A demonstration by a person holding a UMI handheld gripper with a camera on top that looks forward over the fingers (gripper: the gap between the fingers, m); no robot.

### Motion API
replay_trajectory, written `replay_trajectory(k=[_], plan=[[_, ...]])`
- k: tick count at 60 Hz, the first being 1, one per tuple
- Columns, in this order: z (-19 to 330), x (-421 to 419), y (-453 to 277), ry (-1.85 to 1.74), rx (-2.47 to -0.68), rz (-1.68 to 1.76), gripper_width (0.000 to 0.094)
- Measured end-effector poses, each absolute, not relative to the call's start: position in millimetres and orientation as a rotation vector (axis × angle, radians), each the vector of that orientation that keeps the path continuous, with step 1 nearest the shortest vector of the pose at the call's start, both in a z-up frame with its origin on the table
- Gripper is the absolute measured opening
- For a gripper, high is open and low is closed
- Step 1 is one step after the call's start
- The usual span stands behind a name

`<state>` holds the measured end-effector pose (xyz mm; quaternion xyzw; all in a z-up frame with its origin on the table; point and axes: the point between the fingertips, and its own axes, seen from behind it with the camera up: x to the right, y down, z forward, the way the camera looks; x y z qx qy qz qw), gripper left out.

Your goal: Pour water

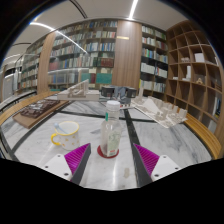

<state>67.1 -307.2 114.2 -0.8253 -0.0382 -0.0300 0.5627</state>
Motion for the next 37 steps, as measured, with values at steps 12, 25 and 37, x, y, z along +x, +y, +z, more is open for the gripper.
replay_trajectory(k=[12,25,37], plan=[[136,60,-389,-0.068,-1.939,-0.057,0.0852],[156,61,-438,-0.062,-1.918,-0.052,0.0854],[179,68,-451,-0.064,-1.863,-0.076,0.0854]])
